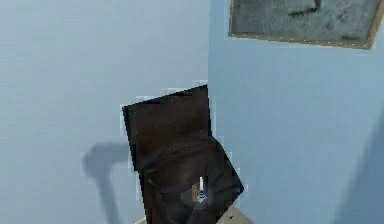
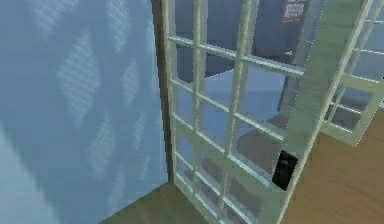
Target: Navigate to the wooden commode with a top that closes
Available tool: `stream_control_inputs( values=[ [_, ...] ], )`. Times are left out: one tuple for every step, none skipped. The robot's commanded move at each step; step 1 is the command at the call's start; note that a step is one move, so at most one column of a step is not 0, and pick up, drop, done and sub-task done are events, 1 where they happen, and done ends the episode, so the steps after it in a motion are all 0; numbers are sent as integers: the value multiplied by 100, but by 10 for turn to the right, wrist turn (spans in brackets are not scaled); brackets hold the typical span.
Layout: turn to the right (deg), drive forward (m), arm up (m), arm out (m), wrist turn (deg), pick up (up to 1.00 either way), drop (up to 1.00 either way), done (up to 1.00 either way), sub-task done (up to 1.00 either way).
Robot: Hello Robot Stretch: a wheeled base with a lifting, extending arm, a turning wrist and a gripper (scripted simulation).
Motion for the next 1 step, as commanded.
stream_control_inputs(
  values=[
    [0,0,0,0,0,0,0,100,0]
  ],
)
